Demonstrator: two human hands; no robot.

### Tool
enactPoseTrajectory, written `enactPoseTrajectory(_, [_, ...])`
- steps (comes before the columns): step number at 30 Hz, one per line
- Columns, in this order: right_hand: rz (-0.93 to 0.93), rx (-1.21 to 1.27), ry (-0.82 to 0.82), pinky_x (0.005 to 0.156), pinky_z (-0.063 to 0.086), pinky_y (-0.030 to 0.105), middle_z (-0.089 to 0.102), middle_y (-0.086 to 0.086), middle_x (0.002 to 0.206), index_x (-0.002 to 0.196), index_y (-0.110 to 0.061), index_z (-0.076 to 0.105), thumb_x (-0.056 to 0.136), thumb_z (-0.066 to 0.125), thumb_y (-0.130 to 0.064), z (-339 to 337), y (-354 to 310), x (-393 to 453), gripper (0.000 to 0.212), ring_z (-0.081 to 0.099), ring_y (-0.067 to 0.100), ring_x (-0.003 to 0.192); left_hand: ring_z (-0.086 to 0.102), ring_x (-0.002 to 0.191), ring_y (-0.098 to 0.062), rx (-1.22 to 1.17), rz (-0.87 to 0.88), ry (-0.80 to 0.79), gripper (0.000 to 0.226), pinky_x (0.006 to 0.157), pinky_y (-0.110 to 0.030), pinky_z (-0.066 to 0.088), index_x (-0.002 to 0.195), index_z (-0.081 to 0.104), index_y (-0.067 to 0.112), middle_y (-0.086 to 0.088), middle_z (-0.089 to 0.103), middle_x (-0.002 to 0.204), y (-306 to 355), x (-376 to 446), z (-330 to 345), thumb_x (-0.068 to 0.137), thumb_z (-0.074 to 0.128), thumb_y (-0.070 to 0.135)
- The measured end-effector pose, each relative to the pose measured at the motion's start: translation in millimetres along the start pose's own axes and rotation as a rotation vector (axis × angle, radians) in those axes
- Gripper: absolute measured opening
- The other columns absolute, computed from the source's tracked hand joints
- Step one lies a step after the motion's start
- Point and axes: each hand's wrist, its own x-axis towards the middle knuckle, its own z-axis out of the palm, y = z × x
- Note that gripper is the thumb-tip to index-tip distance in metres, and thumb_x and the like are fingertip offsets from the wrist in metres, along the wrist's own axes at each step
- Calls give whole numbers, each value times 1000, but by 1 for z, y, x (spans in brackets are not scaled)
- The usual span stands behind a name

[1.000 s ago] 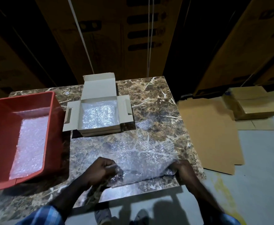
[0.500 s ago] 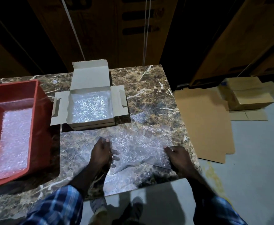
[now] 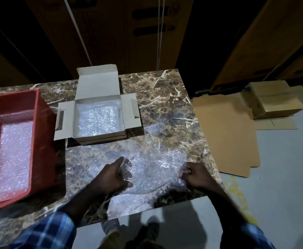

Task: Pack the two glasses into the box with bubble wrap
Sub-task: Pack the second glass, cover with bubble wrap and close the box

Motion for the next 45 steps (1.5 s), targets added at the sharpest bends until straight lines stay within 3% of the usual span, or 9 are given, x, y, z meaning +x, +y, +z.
enactPoseTrajectory(3, [-64,-78,45,59,39,20,60,-12,67,68,-24,55,86,62,-10,-1,-13,3,24,56,5,67,70,69,-15,198,73,14,67,69,-37,59,127,42,39,-1,73,85,-1,10,-12,77,84,26])
enactPoseTrajectory(6, [-76,-113,99,65,39,32,54,-7,65,65,-28,43,85,58,-10,-2,-22,12,30,57,20,71,61,69,-21,383,134,131,58,63,-34,48,134,42,24,3,62,69,1,17,-27,85,74,26])
enactPoseTrajectory(10, [-44,-98,119,68,43,35,60,4,76,72,-22,50,85,61,-13,-2,-28,21,19,59,27,77,64,72,-29,423,144,233,25,60,-34,40,105,54,14,0,63,67,-2,16,-36,88,70,23])
enactPoseTrajectory(14, [51,169,267,62,42,31,67,14,73,76,-2,67,84,69,-12,2,-23,19,12,59,29,69,59,59,2,157,92,326,28,58,-18,39,69,53,25,13,63,58,-10,9,-16,89,71,20])
enactPoseTrajectory(18, [98,139,304,53,34,24,55,0,56,59,-13,56,88,69,-14,7,-15,17,31,51,18,57,67,67,-3,-70,-15,430,18,67,-27,47,77,64,26,10,71,68,-18,8,7,96,65,27])
enactPoseTrajectory(25, [92,-209,303,90,36,39,67,9,78,70,-19,47,95,54,-26,7,-17,19,27,62,31,88,65,81,-35,235,54,524,21,78,-45,48,98,50,20,-5,68,81,-28,21,15,103,42,38])
enactPoseTrajectory(37, [179,-164,362,88,37,38,51,-3,60,61,-16,47,79,65,-20,14,-6,16,26,54,29,77,53,90,-27,375,128,514,18,79,-39,27,90,50,28,8,61,86,-29,11,16,94,41,42])
enactPoseTrajectory(42, [170,-204,395,91,37,43,62,5,82,86,-18,54,84,63,-26,18,-5,21,12,59,31,91,50,88,-27,258,24,532,19,82,-42,32,96,40,27,8,54,82,-18,6,20,91,42,45])
enactPoseTrajectory(45, [43,-457,553,91,38,46,59,12,106,107,-11,59,88,57,-31,30,-14,21,27,52,31,101,48,94,-31,261,37,761,28,84,-46,37,111,48,15,-5,57,95,-3,-1,28,91,47,35])
